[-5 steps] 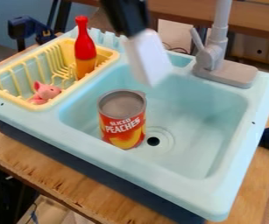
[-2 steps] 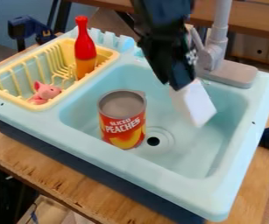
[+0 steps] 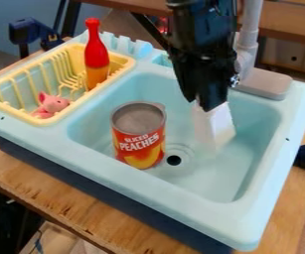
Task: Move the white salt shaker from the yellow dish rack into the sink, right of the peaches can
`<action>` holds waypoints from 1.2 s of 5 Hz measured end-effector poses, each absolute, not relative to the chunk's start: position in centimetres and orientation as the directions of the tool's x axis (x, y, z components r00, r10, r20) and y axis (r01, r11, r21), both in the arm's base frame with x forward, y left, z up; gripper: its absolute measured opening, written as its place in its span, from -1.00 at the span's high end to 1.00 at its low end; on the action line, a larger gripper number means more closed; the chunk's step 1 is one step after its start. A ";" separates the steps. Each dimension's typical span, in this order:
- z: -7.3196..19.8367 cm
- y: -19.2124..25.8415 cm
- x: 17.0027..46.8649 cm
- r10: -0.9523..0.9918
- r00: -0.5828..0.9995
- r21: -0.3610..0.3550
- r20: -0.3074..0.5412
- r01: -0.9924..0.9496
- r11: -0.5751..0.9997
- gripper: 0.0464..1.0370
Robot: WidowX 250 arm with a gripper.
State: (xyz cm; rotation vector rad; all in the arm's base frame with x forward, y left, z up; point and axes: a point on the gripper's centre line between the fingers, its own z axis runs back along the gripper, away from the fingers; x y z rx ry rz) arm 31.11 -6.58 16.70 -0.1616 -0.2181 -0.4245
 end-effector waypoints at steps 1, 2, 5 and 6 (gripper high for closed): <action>16.3 -6.7 32.0 -0.383 0.895 -0.116 0.227 0.416 0.902 0.09; 15.7 -7.2 32.4 -0.380 0.901 -0.151 0.210 0.414 0.898 0.09; 16.1 -7.6 33.0 -0.391 0.905 -0.188 0.167 0.418 0.889 -0.95; 16.2 -7.9 32.7 -0.388 0.908 -0.211 0.160 0.416 0.885 -0.93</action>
